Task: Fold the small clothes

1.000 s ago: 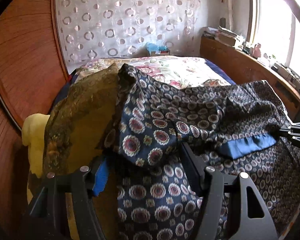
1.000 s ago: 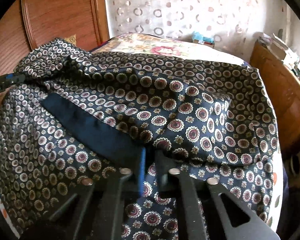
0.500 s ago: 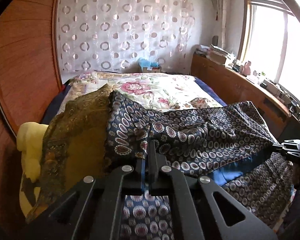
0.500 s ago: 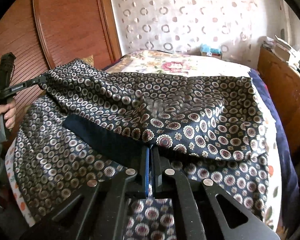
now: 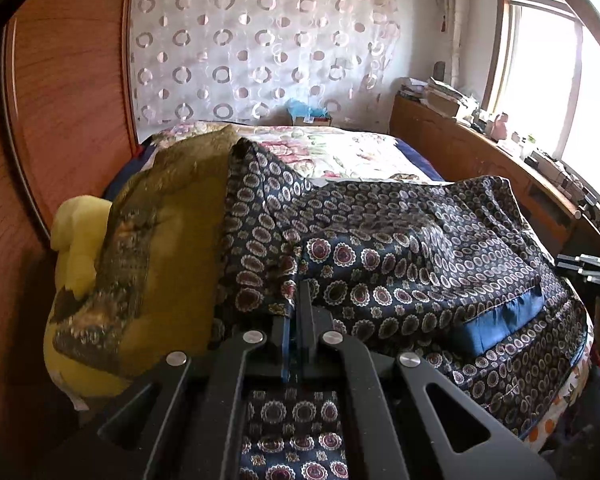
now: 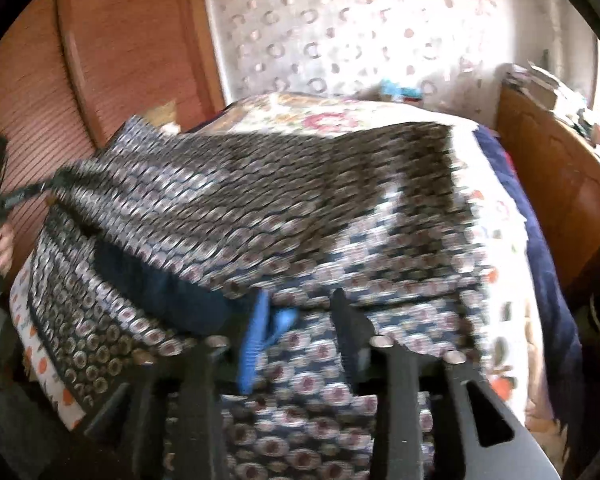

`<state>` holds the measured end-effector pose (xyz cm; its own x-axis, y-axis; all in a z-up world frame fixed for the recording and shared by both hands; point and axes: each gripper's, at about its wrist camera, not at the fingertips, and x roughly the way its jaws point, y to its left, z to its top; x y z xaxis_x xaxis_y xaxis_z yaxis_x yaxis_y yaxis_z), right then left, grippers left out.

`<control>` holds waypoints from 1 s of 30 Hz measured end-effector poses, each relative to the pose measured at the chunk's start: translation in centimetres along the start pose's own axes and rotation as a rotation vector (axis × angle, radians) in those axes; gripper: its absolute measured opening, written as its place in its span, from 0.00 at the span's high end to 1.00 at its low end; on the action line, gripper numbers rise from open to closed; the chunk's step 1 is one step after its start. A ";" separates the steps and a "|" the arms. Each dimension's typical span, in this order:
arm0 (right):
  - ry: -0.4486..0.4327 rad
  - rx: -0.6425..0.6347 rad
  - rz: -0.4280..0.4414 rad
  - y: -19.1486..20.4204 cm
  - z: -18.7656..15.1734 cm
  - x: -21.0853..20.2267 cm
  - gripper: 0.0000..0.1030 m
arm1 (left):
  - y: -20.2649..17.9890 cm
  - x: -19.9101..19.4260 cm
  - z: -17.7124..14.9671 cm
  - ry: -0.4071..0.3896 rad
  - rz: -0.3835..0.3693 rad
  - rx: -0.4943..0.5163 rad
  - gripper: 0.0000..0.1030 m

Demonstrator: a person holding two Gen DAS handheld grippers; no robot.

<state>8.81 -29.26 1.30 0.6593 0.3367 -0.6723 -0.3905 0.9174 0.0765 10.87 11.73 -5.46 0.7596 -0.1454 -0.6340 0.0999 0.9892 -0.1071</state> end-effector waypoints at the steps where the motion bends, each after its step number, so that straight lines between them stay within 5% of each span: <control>1: -0.016 0.013 -0.007 -0.7 0.2 -0.4 0.59 | -0.2 -0.1 -0.3 0.002 0.001 -0.001 0.98; 7: -0.034 0.065 -0.145 -5.8 2.0 -0.4 0.59 | -0.3 0.7 -0.9 0.024 0.007 0.001 0.98; 14: 0.060 0.154 -0.183 -10.0 3.0 4.7 0.59 | -0.3 1.2 -1.7 0.036 0.002 -0.005 0.98; 15: 0.073 0.160 -0.184 -10.1 3.1 5.2 0.61 | -0.4 1.2 -1.8 0.035 0.003 -0.002 0.98; 17: 0.081 0.159 -0.184 -10.2 3.0 5.4 0.80 | -0.5 1.1 -1.7 0.033 -0.001 0.009 0.98; 18: 0.078 0.145 -0.211 -10.1 3.0 5.2 0.93 | -0.5 1.0 -1.8 0.035 -0.009 0.013 0.98; 20: 0.057 0.129 -0.216 -9.4 3.1 4.5 0.98 | -0.7 0.7 -1.8 0.031 -0.008 0.021 0.98; 30: -0.079 0.091 -0.153 -7.0 1.1 -4.5 0.99 | -1.3 -4.2 -2.0 -0.038 -0.009 0.033 0.98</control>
<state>9.27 -36.92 4.56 0.7566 0.2041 -0.6212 -0.2245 0.9734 0.0465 6.23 11.01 -4.17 0.7822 -0.1540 -0.6037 0.1274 0.9880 -0.0871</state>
